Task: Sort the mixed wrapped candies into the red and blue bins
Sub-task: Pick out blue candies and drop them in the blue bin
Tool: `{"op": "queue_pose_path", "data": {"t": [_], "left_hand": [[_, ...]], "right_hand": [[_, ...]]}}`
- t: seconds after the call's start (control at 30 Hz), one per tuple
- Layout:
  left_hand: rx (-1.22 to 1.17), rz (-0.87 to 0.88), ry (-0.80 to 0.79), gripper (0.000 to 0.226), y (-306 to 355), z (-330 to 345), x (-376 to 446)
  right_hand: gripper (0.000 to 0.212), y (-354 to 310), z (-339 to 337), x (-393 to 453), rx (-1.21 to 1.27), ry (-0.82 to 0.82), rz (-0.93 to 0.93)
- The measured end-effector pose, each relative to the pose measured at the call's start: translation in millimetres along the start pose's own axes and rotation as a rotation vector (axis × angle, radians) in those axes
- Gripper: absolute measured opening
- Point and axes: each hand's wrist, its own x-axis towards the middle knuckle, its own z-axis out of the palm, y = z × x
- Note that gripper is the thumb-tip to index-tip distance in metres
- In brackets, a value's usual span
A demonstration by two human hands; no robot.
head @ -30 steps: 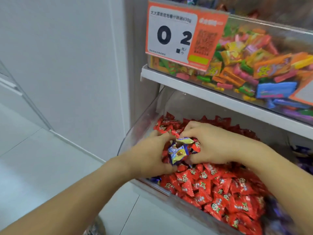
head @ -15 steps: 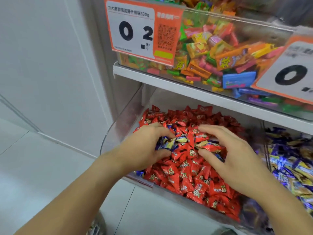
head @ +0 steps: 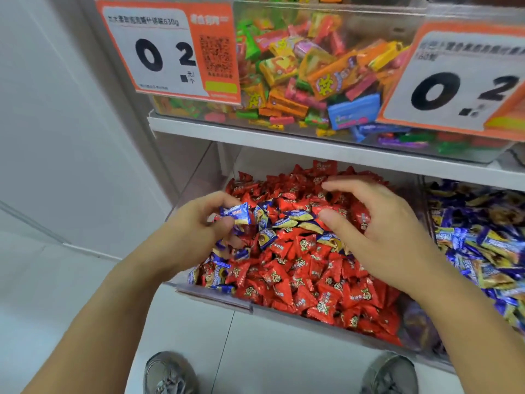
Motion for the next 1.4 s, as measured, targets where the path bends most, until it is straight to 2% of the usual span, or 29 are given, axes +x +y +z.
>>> {"op": "queue_pose_path", "data": {"t": [0.07,0.13,0.23,0.37,0.43,0.53,0.77,0.9,1.03,1.13,1.2,1.27,1.4], "left_hand": [[-0.135,-0.016,-0.051,0.017,-2,-2,0],[-0.287,-0.042,-0.069,0.017,-3,-1,2],[-0.425,-0.119,-0.061,0.021,1,-3,4],[-0.431,-0.173,-0.106,0.026,4,-7,4],[-0.427,-0.209,-0.112,0.028,4,-8,3],[-0.321,-0.277,-0.077,0.031,4,-7,1],[-0.213,-0.252,-0.081,0.010,9,-3,3],[0.122,-0.206,0.024,0.007,3,-2,10],[0.420,-0.145,0.043,0.002,-1,-5,14],[0.592,-0.127,0.004,0.030,-1,-3,11],[0.651,-0.159,-0.010,0.042,-1,0,10],[0.734,-0.184,-0.039,0.046,-2,2,9],[0.707,-0.183,-0.059,0.025,-5,5,11]], "right_hand": [[0.025,-11,9,2,0.035,0.104,-0.082],[0.018,-23,22,4,0.066,0.095,-0.170],[0.020,-34,40,7,0.053,-0.076,-0.241],[0.045,-36,58,23,-0.145,-0.337,-0.224],[0.043,-34,67,29,-0.262,-0.418,-0.198],[0.018,-30,72,31,-0.223,-0.358,-0.172],[0.025,-20,45,29,0.170,-0.174,-0.017],[0.034,-20,26,31,0.254,-0.128,0.037],[0.015,-14,3,24,0.205,-0.148,0.045],[0.012,-10,-9,15,0.070,-0.190,0.015],[0.016,-5,-13,12,-0.023,-0.257,0.015],[0.028,2,-16,9,-0.140,-0.335,0.042],[0.047,11,-14,6,-0.309,-0.389,0.080]]}}
